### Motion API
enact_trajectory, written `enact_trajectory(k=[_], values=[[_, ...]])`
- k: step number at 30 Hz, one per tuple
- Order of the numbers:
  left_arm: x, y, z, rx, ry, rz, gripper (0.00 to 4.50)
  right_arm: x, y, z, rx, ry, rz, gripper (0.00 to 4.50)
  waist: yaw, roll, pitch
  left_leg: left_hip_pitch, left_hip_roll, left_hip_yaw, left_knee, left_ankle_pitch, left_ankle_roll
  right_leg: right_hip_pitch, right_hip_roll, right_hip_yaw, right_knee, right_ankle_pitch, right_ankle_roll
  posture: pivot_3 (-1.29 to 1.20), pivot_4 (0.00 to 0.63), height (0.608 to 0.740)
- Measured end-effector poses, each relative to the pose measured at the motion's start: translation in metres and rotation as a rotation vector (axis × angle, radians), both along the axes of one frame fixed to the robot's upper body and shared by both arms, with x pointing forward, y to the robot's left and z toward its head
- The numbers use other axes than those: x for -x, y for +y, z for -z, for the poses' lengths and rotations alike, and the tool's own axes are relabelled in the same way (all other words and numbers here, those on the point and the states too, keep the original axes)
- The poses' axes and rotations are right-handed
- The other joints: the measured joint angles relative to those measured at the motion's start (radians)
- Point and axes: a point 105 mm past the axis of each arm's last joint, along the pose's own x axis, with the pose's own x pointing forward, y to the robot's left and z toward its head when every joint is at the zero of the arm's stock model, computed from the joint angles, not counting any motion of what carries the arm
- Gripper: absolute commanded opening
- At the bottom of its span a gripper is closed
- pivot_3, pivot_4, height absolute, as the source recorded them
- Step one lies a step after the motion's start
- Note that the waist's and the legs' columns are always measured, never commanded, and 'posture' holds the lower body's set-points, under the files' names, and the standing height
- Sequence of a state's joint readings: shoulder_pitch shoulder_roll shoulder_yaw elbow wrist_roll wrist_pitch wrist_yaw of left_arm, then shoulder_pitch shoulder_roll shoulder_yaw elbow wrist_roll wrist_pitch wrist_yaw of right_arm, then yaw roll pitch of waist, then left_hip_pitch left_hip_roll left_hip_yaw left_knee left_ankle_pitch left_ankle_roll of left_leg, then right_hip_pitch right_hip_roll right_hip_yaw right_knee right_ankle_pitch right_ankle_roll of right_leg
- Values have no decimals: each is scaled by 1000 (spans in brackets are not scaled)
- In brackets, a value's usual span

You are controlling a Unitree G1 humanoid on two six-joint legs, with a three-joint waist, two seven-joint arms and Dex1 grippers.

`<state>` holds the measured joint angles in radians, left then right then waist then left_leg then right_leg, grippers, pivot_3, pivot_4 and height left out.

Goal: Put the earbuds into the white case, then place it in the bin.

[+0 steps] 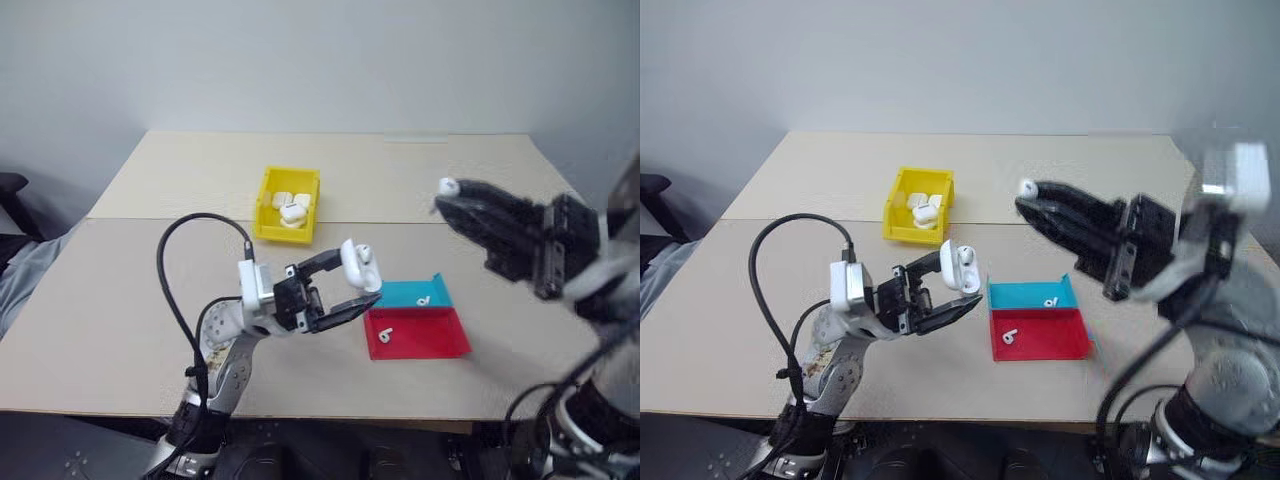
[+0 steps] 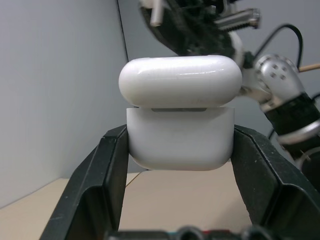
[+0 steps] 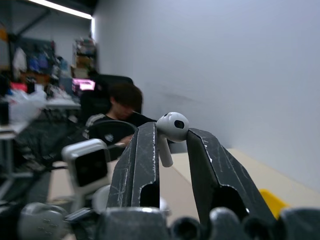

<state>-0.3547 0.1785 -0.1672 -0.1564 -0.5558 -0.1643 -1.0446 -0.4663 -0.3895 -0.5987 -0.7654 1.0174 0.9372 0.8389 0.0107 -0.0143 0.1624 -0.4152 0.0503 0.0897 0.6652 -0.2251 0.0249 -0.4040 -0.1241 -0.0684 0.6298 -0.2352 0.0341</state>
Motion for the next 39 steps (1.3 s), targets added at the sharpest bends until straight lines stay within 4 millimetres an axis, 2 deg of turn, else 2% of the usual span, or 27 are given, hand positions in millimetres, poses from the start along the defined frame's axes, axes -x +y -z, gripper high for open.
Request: enact_trajectory(k=[3, 10, 13, 24, 32, 37, 39], values=[[0, -6, -7, 11, -12, 29, 2753, 11, 7, 7, -29, 46, -34, 693, 0, 0, 0, 1, 0, 0, 0, 0, 0, 1, 0, 0, 0, 0, 0, 0, 150, 740], [1, -8, -8, 12, -4, 55, 2753, 11, 21, 23, 7, 125, -52, 693, -2, 0, 0, 0, 0, -1, 0, 0, 0, 0, 0, 0, 0, 0, 1, 0, 150, 740], [1, -7, -8, 13, -4, 59, 2753, 10, 23, 23, 13, 114, -45, 693, 0, 0, 0, 0, 0, -1, 0, 0, 0, 1, 0, 0, -1, 0, 1, 0, 150, 740], [1, -5, -5, 14, 6, 49, 2753, -2, 24, 44, 81, 145, -14, 693, 0, 0, 0, 0, 0, -1, 0, 0, 0, 1, 0, 0, -1, 0, 1, 0, 150, 740], [2, -7, -3, 1, 4, 54, 2753, -1, 25, 50, 94, 132, -10, 693, 1, 0, 0, 0, 0, -1, 0, 0, 0, 1, 0, 0, -1, 0, 1, 0, 150, 740], [0, -5, -3, -2, 6, 43, 2753, 0, 25, 54, 102, 124, -2, 2293, 1, 0, 0, 0, 0, -2, 0, 0, 0, 1, 0, 0, -1, 0, 1, 0, 150, 740], [-1, -3, -2, -11, 7, 36, 2753, 0, 25, 56, 118, 124, 6, 2293, 1, 0, 0, 0, 0, -2, 0, 0, 0, 1, 0, 0, -1, 0, 1, 0, 150, 740]])
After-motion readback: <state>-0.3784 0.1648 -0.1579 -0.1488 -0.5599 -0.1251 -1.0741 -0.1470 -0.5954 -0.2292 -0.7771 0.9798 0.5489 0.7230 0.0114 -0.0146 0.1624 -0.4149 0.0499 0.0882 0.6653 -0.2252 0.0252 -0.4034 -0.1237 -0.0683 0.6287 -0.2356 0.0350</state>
